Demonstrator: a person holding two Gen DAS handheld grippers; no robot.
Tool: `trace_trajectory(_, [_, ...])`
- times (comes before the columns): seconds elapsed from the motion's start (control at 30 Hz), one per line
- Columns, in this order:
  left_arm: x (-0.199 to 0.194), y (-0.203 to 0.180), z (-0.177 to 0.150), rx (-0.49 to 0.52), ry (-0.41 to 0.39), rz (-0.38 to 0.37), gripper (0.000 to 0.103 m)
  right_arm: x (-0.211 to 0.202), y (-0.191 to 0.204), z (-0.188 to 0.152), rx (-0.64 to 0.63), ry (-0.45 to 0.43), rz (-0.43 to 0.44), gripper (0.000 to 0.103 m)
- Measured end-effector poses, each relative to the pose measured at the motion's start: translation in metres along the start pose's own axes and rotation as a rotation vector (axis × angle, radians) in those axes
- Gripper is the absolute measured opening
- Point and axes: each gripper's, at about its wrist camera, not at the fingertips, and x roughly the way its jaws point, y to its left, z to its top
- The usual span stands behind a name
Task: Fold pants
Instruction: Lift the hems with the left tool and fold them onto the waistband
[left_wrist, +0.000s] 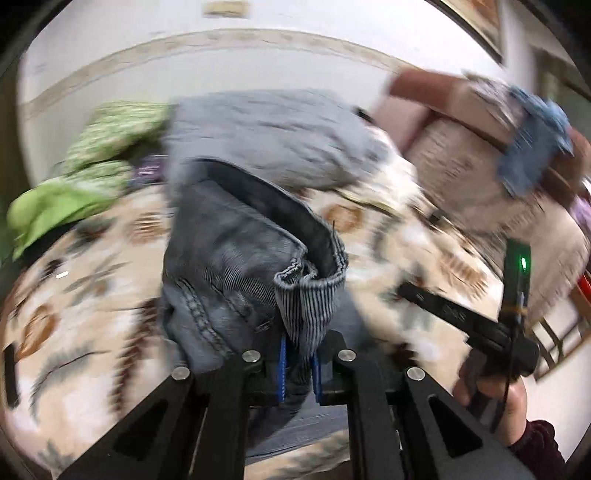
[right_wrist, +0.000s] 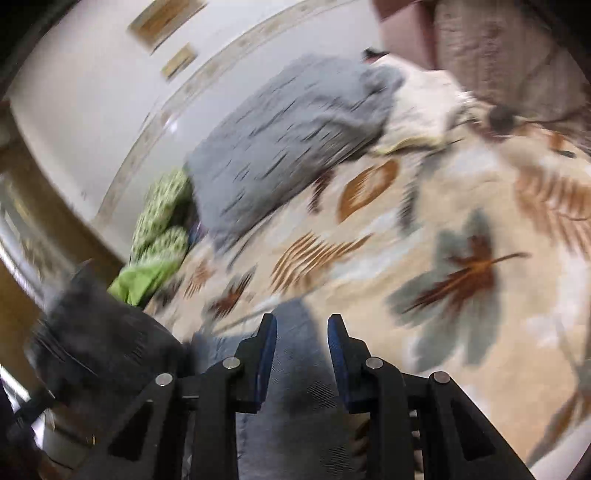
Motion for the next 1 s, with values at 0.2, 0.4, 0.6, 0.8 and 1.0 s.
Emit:
trace_trajectory(0.2, [0.083, -0.031, -0.017, -0.059, 0.237, -0.116, 0.010, -0.022, -0.049, 0.021, 0.099, -0.031, -0.070, 0.032])
trace_trajectory(0.4, [0.054, -0.008, -0.010, -0.042, 0.140, -0.089, 0.017, -0.015, -0.056, 0.022, 0.076, 0.017, -0.073, 0.031])
trace_trajectory(0.6, [0.048, 0.041, -0.003, -0.057, 0.082, 0.176, 0.033, 0.010, -0.008, 0.004, -0.071, 0.084, 0.001, 0.031])
trace_trajectory(0.8, [0.072, 0.071, -0.039, -0.095, 0.201, 0.219, 0.047, 0.037, 0.052, -0.026, -0.286, 0.149, 0.053, 0.031])
trace_trajectory(1.0, [0.091, 0.075, -0.060, -0.093, 0.211, 0.232, 0.057, 0.075, 0.066, -0.060, -0.417, 0.284, -0.049, 0.032])
